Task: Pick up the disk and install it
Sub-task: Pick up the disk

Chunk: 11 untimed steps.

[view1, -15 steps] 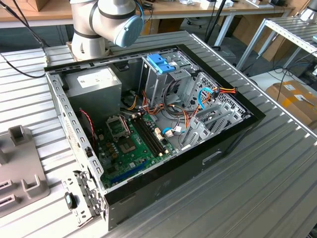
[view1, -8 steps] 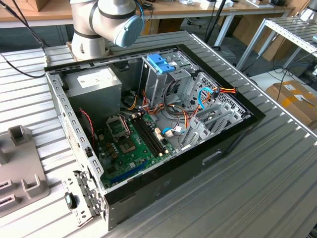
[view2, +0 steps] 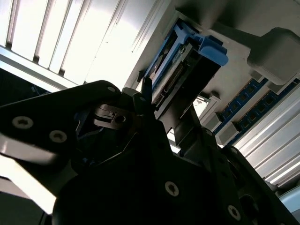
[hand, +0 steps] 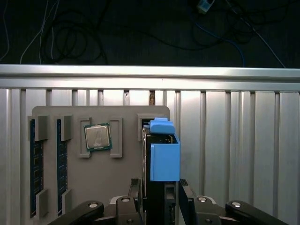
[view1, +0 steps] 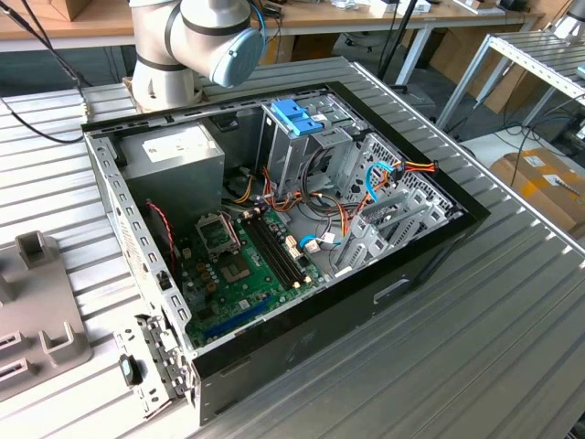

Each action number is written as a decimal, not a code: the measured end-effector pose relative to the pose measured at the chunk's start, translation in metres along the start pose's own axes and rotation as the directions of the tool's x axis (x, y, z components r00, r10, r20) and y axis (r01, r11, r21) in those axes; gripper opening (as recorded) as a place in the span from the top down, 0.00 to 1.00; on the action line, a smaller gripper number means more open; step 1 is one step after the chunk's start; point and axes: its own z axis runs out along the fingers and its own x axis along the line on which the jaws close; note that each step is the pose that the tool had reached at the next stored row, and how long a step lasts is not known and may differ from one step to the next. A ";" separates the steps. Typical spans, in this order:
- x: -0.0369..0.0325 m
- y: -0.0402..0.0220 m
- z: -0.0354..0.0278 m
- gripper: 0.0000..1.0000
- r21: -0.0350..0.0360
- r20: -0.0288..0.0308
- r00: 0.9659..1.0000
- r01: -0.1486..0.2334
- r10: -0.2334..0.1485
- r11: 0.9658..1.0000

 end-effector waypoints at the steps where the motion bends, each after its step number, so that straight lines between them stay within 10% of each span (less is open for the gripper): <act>1: 0.0000 0.0000 0.0000 0.55 0.000 0.000 1.000 0.000 0.000 1.000; 11: 0.0000 0.0002 0.0000 0.65 0.000 0.000 1.000 0.000 0.000 1.000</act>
